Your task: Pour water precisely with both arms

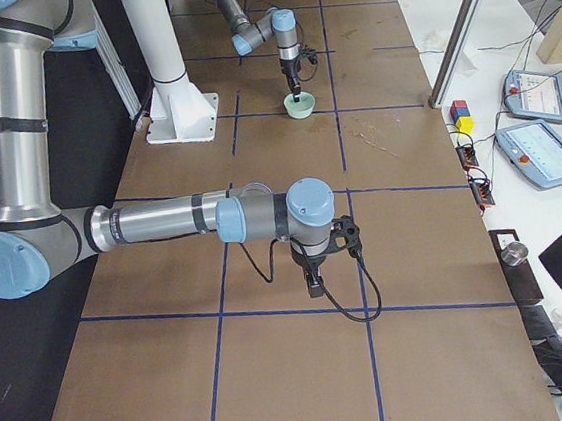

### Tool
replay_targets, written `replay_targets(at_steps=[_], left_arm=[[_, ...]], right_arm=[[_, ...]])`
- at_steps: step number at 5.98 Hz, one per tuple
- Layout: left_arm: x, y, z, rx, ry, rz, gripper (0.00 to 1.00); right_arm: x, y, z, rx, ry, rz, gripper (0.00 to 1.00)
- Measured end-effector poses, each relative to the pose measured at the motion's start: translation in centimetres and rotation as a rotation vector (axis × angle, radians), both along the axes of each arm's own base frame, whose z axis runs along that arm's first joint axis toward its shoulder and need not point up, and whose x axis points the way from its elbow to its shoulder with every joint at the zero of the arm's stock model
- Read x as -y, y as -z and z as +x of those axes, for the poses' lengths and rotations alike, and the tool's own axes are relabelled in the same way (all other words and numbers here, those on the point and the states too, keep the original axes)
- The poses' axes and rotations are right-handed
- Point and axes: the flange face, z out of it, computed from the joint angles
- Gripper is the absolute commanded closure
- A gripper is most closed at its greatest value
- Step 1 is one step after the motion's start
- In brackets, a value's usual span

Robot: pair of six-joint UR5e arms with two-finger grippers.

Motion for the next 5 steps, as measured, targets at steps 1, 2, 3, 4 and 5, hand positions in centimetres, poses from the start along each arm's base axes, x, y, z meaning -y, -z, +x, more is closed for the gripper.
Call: replay_targets(at_steps=[1,2,3,4,5], left_arm=[[0.0,0.4,-0.3,-0.004,0.001,0.003,0.0],[0.4,0.7,-1.2,-0.009,0.002,0.015,0.0],[0.8,0.4,-2.6,-0.006,-0.013,0.037,0.0],[1.2,-0.4,-4.9,0.003,-0.039,0.05,0.0],[1.7,-1.0,-8.0,0.018,-0.067,0.056,0.0]], right_arm=[[0.0,0.0,0.0,0.0,0.002,0.002,0.0],[0.1,0.1,0.0,0.0,0.003,0.006,0.0],[0.1,0.3,0.0,0.0,0.004,0.013,0.0],[0.2,0.4,0.0,0.001,0.005,0.037,0.0],[0.3,0.6,0.0,0.003,0.002,0.065,0.0]])
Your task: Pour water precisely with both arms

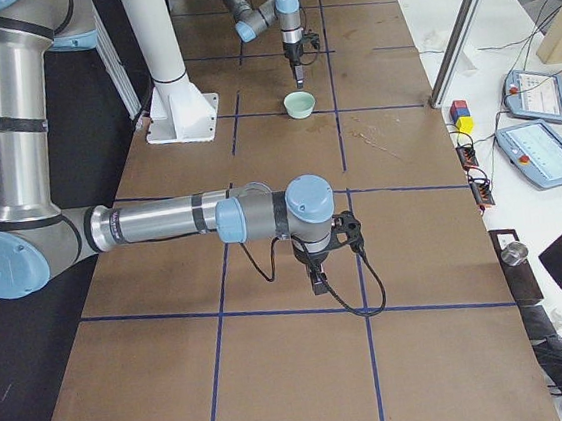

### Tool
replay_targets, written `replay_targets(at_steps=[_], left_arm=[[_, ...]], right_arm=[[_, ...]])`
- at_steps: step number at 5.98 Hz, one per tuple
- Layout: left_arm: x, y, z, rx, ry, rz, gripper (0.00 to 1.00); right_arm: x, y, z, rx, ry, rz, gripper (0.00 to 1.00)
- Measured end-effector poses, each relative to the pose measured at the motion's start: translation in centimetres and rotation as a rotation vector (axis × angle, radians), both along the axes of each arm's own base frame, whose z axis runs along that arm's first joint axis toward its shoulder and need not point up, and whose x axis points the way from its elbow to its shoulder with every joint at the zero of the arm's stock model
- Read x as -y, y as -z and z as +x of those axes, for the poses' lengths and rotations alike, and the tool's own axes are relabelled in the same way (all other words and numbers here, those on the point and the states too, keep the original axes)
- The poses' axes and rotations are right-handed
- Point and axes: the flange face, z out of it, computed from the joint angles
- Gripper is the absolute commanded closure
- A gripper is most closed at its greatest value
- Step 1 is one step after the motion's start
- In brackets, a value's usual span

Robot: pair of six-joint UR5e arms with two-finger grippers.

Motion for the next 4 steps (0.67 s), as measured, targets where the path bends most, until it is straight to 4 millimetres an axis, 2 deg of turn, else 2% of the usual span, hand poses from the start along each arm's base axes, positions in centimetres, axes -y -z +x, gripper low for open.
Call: replay_targets(at_steps=[2,4], left_arm=[[0.0,-1.4,-6.7,0.062,-0.061,0.066,0.0],[0.0,-4.0,-12.0,0.108,-0.13,0.135,0.0]], right_arm=[[0.0,0.0,-0.1,0.001,-0.001,0.011,0.0],[0.1,0.9,-0.8,0.023,-0.031,-0.009,0.0]])
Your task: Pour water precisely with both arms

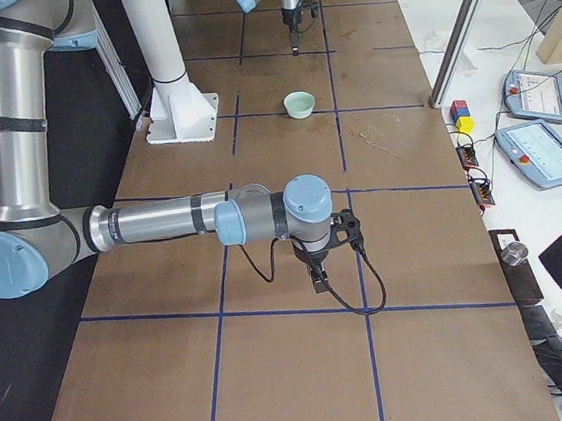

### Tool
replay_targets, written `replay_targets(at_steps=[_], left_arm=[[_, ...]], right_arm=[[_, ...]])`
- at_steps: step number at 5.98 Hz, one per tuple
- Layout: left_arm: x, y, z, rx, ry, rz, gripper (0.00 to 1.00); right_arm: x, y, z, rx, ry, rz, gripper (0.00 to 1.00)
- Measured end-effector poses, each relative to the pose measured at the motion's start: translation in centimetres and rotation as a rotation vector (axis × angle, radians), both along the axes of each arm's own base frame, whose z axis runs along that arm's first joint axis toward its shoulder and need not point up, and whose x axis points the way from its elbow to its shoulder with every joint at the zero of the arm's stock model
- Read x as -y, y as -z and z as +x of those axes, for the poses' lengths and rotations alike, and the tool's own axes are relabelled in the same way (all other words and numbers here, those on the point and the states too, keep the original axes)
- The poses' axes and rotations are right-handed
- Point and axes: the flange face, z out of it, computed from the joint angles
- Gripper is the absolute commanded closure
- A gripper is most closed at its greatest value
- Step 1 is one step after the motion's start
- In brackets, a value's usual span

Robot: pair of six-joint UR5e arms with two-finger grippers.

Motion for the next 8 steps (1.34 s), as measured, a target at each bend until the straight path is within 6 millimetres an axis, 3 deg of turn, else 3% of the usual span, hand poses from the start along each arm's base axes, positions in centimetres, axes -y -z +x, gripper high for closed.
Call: replay_targets(at_steps=[1,3,5,6,8], left_arm=[[0.4,-0.8,-1.4,0.004,-0.014,0.005,0.0],[0.6,-1.2,-2.0,0.005,-0.018,0.005,0.0],[0.5,-1.2,-2.0,0.005,-0.018,0.003,0.0],[0.5,-1.2,-2.0,0.005,-0.017,0.001,0.0],[0.5,-1.3,-1.8,0.006,-0.015,-0.003,0.0]], right_arm=[[0.5,1.9,-1.7,0.022,-0.056,-0.015,0.0],[0.6,5.7,-7.5,0.076,-0.162,-0.022,0.0],[-2.0,9.1,-13.3,0.056,-0.217,-0.01,0.0],[-4.3,9.8,-15.7,0.042,-0.25,0.01,0.0],[-8.4,8.2,-19.1,0.031,-0.325,0.093,0.0]])
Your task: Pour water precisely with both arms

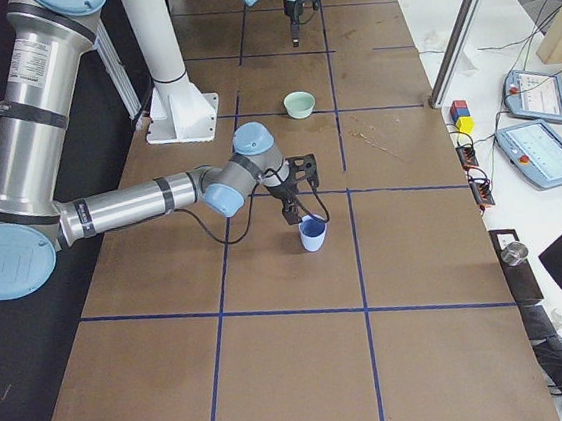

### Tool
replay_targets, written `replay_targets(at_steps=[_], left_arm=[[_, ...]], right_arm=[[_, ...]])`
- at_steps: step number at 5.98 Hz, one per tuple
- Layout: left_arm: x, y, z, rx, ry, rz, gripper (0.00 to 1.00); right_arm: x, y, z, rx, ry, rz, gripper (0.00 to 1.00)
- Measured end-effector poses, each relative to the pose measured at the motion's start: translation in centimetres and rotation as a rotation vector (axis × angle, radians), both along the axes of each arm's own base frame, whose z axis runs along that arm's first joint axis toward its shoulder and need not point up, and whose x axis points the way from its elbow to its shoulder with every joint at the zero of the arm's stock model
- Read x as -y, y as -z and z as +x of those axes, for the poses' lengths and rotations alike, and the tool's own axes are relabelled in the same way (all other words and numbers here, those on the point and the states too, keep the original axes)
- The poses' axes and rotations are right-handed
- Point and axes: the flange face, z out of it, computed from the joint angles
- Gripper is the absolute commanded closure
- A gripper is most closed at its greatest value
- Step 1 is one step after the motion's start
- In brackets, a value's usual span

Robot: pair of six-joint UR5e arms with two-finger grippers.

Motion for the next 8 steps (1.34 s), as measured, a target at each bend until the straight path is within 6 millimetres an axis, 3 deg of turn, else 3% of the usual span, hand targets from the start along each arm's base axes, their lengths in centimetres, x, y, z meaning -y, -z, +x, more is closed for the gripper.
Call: replay_targets(at_steps=[3,6,8], left_arm=[[0.0,0.0,0.1,-0.001,0.002,-0.002,0.0],[0.0,0.0,0.0,-0.002,0.003,-0.003,0.0],[0.0,0.1,0.0,-0.003,0.004,-0.003,0.0]], right_arm=[[-2.6,-5.9,-3.0,-0.026,-0.087,0.142,0.0],[-4.8,-10.5,-6.6,-0.054,-0.188,0.232,0.01],[-5.4,-13.9,-7.1,-0.061,-0.28,0.308,0.01]])
